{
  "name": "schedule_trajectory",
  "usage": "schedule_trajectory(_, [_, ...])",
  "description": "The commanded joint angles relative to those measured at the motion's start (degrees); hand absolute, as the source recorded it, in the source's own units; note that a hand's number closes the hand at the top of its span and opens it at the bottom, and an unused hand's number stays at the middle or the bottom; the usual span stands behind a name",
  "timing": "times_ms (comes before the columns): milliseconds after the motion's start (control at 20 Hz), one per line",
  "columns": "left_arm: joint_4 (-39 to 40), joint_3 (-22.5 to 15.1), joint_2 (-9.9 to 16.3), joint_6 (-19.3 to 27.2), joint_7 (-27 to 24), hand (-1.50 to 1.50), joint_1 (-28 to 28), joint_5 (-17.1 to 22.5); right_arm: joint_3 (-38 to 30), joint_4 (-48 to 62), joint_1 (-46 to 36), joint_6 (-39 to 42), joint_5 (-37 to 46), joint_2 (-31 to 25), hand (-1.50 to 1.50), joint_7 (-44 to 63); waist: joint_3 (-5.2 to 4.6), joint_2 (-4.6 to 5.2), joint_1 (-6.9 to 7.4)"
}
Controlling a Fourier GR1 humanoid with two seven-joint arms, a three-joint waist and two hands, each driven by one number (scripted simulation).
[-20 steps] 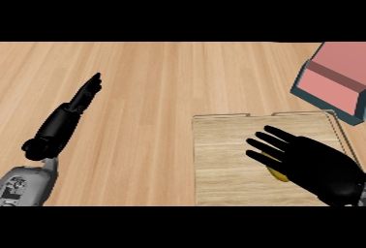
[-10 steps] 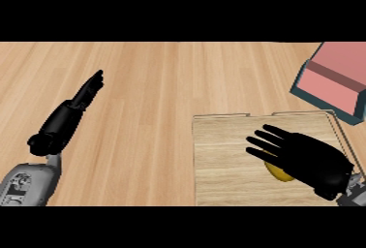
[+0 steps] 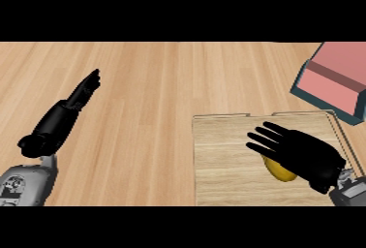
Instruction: Pick the lemon from the tray and place it in the cardboard box
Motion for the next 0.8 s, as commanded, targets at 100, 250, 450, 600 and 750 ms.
schedule_trajectory(100, [2.69,1.36,-0.90,-1.70,-0.84,0.00,-1.90,-0.61,-0.74,9.82,-2.21,-6.43,3.24,0.54,1.50,-6.43,0.01,0.08,0.06])
schedule_trajectory(250, [0.66,0.93,-1.60,-0.61,1.92,0.00,-2.53,-1.12,1.78,8.02,-0.21,-11.51,2.70,2.44,1.50,-9.04,0.03,0.02,0.07])
schedule_trajectory(450, [1.69,1.09,-2.21,-0.72,-0.93,0.00,-0.76,-2.43,1.85,8.89,-1.80,-13.92,4.06,6.17,1.50,-9.44,0.01,0.03,0.01])
schedule_trajectory(600, [-1.73,2.55,-0.50,-3.28,2.00,0.00,0.86,-0.50,0.31,7.26,-1.96,-15.33,3.34,6.01,1.50,-11.68,0.02,-0.03,0.15])
schedule_trajectory(750, [-2.16,0.90,-3.00,-0.99,0.83,0.00,0.97,-1.50,-3.35,15.79,-3.45,-11.91,-0.18,14.85,1.50,-3.52,0.05,0.14,0.72])
